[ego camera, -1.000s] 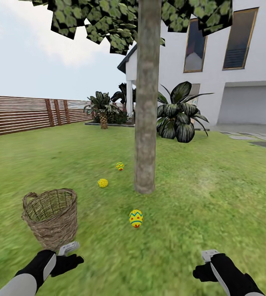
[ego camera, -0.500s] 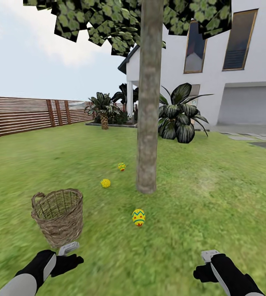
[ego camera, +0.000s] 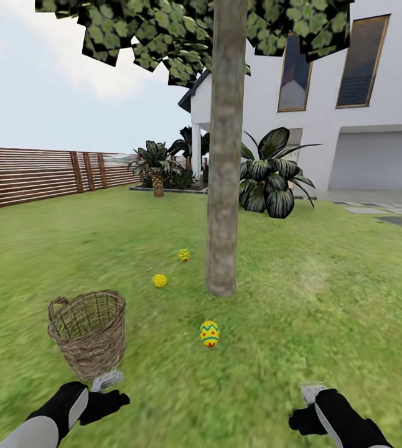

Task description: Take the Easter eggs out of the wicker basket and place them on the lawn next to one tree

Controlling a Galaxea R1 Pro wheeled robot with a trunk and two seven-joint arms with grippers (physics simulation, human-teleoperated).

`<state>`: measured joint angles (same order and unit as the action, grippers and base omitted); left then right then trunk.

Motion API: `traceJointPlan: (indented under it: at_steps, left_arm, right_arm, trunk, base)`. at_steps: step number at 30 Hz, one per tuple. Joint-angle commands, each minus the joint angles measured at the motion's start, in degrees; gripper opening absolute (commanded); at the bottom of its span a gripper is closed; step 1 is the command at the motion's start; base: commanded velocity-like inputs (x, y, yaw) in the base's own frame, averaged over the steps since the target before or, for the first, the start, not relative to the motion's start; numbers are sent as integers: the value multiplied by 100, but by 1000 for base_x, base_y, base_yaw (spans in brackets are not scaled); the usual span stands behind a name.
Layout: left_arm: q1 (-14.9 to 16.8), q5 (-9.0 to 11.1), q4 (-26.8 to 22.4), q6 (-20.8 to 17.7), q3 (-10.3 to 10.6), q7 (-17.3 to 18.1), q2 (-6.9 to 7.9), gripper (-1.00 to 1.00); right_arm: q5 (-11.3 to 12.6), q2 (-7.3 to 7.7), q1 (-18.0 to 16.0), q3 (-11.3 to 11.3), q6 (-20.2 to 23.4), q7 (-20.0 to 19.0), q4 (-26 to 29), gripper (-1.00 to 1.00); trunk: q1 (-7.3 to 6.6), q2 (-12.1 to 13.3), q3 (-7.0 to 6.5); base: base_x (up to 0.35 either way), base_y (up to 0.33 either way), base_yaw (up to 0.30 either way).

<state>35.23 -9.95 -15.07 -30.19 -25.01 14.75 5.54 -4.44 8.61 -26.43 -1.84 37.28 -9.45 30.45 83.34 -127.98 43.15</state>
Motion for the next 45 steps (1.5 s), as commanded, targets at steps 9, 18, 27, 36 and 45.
traceJointPlan:
  at_steps: [9,18,27,36,45]
  left_arm:
    - [1,-74,1093,330,-40,3,43,100]
    - [1,-57,1215,497,-57,-24,98,100]
    - [1,-42,1175,511,-73,-25,105,100]
    - [1,-42,1189,514,-74,-25,100,100]
    - [1,-44,1207,565,-65,-25,78,100]
  right_arm:
    - [-47,228,-2,-4,-394,-65,-800,100]
    - [-38,548,-2,3,-571,-765,-927,100]
    - [-109,585,-2,0,-581,-983,-901,100]
    - [-110,598,-2,22,-581,-844,-901,100]
    - [-105,595,-2,24,-580,-840,-901,100]
  trunk:
    - [-199,359,-156]
    - [-397,720,-317]
    - [-595,1081,-479]
    - [-792,1442,-641]
    - [-990,1803,-802]
  base:
    - [0,0,0]
    - [0,0,0]
    - [0,0,0]
    - [0,0,0]
    - [0,0,0]
